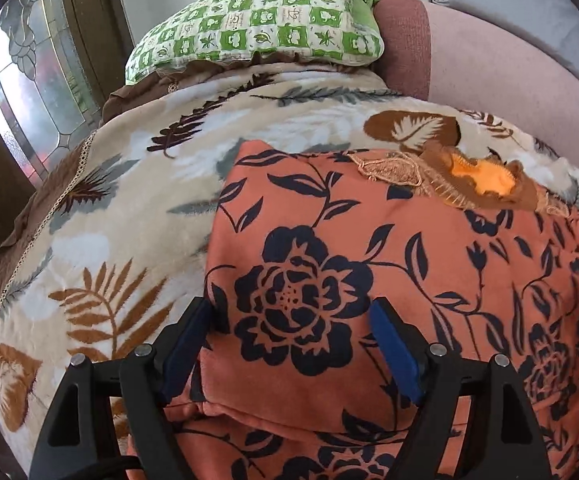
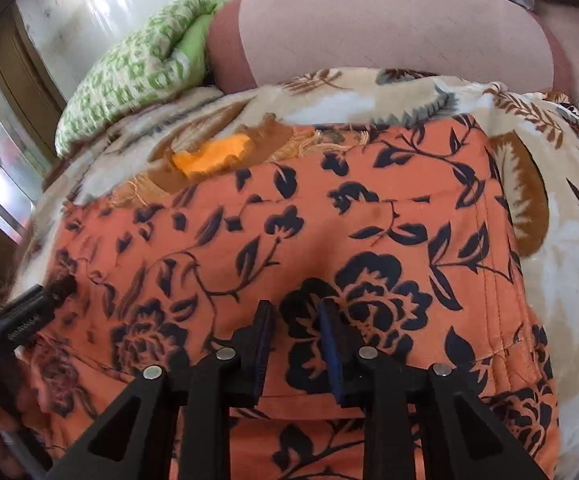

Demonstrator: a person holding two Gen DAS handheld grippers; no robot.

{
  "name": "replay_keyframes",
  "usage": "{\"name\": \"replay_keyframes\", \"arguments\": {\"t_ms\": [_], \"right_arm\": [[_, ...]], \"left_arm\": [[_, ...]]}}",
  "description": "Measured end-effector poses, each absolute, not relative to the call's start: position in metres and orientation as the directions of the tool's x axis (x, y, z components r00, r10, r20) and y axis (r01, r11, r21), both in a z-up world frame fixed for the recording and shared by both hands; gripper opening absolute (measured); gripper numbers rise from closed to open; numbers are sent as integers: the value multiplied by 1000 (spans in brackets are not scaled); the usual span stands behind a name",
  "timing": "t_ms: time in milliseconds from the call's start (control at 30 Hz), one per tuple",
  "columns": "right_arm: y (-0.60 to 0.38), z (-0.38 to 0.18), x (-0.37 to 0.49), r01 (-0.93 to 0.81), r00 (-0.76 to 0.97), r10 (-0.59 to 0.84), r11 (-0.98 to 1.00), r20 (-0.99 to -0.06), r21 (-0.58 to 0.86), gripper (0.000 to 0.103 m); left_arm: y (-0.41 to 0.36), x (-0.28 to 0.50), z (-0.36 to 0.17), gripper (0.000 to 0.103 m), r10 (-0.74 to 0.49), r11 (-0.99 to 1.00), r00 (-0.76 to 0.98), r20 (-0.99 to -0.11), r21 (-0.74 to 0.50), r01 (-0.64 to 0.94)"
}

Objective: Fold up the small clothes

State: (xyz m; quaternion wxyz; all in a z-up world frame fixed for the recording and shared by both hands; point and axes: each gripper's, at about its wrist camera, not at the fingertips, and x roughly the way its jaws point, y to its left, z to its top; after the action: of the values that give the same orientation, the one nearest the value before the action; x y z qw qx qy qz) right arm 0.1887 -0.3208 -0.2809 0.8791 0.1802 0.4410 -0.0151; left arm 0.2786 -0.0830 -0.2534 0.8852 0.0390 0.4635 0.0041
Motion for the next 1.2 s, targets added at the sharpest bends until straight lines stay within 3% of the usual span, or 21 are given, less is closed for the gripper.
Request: {"name": "replay_keyframes", "arguments": {"t_ms": [233, 367, 567, 733, 967, 1200], "right_arm": [[-338, -263, 179, 205, 650, 151, 909, -745, 364, 27], [-325, -281, 188, 224, 569, 123, 928, -813, 298, 28], [-334, -273, 178, 258, 599, 138, 899, -789, 353, 27], [-351, -277, 175, 355, 572, 58, 881, -818, 311, 28], [-355, -266, 164, 345, 623, 75, 867, -779, 360, 27], [-350, -274, 167, 364, 580, 53, 876, -813, 317, 27]], "left_arm": [[-83, 276, -254, 82, 48, 996, 574, -818, 81, 32], [-82, 274, -255, 82, 51, 996, 574, -817, 82, 29], [-81, 271, -254, 82, 52, 997, 571, -820, 79, 24], [-79, 266, -254, 82, 48, 996, 570, -820, 79, 30], [-75, 262, -254, 82, 44, 997, 567, -822, 73, 29], [-68, 257, -252, 84, 34, 999, 560, -827, 48, 11]]}}
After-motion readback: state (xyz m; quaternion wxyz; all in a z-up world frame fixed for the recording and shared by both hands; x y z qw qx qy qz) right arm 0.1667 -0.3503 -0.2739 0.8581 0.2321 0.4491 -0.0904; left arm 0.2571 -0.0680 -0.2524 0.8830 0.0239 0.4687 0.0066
